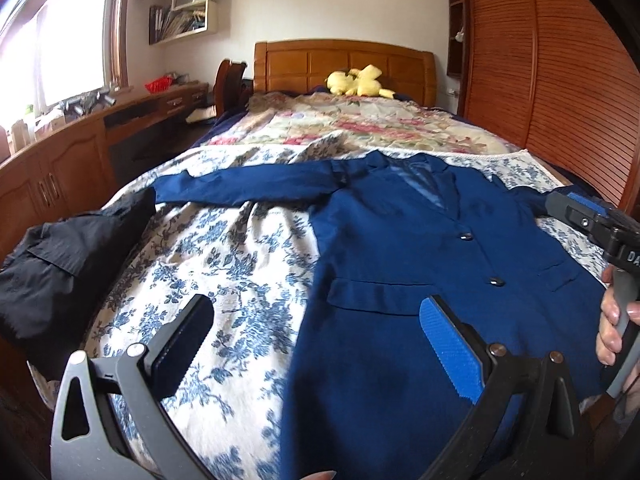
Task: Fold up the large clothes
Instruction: 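Lower the left gripper onto the jacket sleeve nearest it and grasp the cuff, then fold the held sleeve across the jacket front with the left gripper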
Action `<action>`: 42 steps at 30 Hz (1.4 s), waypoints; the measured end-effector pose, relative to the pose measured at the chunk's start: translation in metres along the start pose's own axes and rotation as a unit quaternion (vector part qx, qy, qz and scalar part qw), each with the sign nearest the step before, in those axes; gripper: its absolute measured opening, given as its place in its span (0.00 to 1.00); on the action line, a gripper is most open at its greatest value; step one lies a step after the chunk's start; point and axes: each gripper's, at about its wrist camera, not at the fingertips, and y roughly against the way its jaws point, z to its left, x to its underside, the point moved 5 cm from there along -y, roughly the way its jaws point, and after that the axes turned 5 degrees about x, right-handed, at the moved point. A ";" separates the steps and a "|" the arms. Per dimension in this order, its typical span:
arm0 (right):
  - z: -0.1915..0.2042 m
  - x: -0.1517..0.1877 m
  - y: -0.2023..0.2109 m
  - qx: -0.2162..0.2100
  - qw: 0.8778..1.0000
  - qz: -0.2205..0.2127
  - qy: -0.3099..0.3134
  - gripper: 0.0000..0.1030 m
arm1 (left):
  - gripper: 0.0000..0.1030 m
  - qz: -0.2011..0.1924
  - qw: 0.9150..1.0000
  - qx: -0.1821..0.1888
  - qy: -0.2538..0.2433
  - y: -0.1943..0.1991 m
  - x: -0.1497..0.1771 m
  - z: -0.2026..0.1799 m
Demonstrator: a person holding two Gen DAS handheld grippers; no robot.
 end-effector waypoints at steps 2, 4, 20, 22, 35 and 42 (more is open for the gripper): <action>0.004 0.000 -0.022 -0.008 1.000 0.008 0.006 1.00 | 1.00 0.010 1.000 -0.006 0.003 -0.010 -0.002 0.010; 0.008 0.000 -0.042 -0.014 1.000 0.016 0.007 1.00 | 1.00 0.015 1.000 -0.002 0.007 -0.020 -0.006 0.022; 0.023 0.050 -0.147 -0.062 0.992 0.110 0.026 1.00 | 0.93 0.048 0.998 0.023 0.041 -0.128 -0.068 0.110; 0.021 0.050 -0.147 -0.065 0.992 0.110 0.018 1.00 | 0.84 0.058 0.997 0.031 0.050 -0.147 -0.076 0.119; 0.026 0.051 -0.146 -0.069 0.991 0.109 0.033 1.00 | 0.70 0.111 0.983 -0.010 0.145 -0.260 -0.108 0.185; 0.025 0.050 -0.149 -0.072 0.991 0.109 0.032 1.00 | 0.55 0.135 0.966 -0.005 0.222 -0.292 -0.100 0.201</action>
